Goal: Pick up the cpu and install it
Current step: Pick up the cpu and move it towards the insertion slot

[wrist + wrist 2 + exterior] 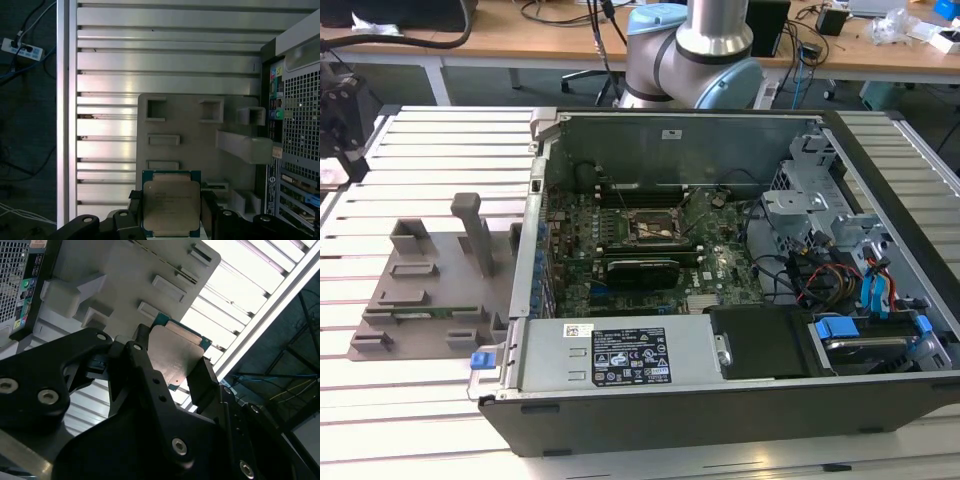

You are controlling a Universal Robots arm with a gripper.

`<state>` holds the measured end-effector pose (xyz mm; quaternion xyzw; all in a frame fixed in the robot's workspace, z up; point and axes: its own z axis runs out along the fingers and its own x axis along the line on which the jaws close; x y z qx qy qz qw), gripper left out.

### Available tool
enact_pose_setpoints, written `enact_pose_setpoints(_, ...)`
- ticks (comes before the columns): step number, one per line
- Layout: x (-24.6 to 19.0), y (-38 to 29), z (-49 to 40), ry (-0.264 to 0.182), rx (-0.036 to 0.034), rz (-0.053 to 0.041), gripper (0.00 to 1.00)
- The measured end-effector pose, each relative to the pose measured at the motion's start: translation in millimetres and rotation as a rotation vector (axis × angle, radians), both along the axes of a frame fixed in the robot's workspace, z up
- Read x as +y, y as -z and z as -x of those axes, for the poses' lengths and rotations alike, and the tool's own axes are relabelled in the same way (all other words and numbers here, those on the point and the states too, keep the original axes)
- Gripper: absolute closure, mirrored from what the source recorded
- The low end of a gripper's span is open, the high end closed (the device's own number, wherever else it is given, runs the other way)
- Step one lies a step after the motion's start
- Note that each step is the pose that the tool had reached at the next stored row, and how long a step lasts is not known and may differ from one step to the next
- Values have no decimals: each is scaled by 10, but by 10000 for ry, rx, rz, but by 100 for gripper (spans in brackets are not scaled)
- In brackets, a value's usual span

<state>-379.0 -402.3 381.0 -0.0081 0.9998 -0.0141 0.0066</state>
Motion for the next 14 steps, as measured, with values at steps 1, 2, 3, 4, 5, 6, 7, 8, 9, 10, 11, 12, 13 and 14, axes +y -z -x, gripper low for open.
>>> enact_pose_setpoints(1, 0, -1, 0, 1, 1, -3, 45)
enact_pose_setpoints(2, 0, -1, 0, 1, 2, -6, 45)
enact_pose_setpoints(3, 0, -1, 0, 1, 3, -9, 45)
enact_pose_setpoints(4, -1, -3, 0, 0, 4, -34, 45)
enact_pose_setpoints(5, 0, -4, 0, 0, 3, -100, 45)
enact_pose_setpoints(6, 1, -12, 0, 0, 2, -108, 45)
enact_pose_setpoints(7, 1, -31, 0, -1, 2, -109, 45)
enact_pose_setpoints(8, 2, -62, -1, -4, 2, -110, 45)
enact_pose_setpoints(9, 3, -73, -1, -4, 2, -110, 45)
enact_pose_setpoints(10, 4, -74, -1, -4, 1, -112, 45)
enact_pose_setpoints(11, 4, -74, -1, -3, 0, -115, 45)
enact_pose_setpoints(12, 4, -74, -1, -3, 1, -116, 45)
enact_pose_setpoints(13, 4, -75, 0, -3, 2, -115, 45)
enact_pose_setpoints(14, 4, -75, -1, -2, 2, -117, 45)
